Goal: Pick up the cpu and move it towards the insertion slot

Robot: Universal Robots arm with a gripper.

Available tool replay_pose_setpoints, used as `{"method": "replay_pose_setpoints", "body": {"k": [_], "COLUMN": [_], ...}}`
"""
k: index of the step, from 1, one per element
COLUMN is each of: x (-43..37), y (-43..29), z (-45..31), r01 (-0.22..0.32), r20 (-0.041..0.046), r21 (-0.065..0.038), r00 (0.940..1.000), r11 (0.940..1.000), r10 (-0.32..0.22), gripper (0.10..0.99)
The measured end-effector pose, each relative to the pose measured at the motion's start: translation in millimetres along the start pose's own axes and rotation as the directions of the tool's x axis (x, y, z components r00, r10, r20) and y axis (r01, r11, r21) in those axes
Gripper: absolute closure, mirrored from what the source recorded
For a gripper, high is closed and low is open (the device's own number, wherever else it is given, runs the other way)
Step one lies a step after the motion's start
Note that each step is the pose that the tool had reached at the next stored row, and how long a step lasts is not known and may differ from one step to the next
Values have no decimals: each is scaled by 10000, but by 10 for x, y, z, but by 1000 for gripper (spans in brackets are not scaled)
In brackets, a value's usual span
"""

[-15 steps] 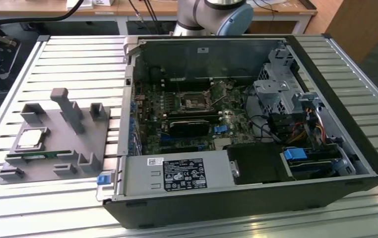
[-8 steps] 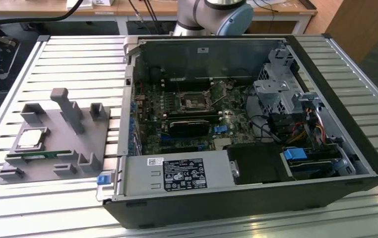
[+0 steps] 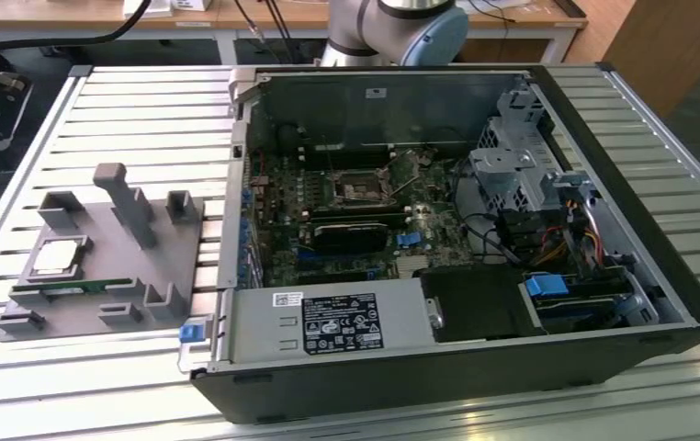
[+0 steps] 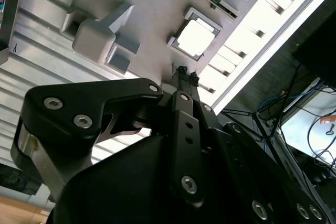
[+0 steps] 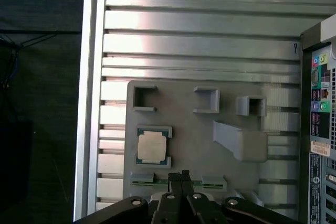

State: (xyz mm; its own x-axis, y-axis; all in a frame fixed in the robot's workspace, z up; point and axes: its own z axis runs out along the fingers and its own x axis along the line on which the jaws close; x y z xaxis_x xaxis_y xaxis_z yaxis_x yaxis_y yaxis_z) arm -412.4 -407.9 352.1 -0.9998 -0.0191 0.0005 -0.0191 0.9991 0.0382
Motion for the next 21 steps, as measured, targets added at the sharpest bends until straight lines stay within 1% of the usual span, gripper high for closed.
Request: {"method": "replay_pose_setpoints", "body": {"k": [21], "x": [182], "y": [0], "z": [95], "r01": [0], "r20": [1], "r21": [0], "r00": [10000], "r11": [10000], "r10": [0], "gripper": [980]}}
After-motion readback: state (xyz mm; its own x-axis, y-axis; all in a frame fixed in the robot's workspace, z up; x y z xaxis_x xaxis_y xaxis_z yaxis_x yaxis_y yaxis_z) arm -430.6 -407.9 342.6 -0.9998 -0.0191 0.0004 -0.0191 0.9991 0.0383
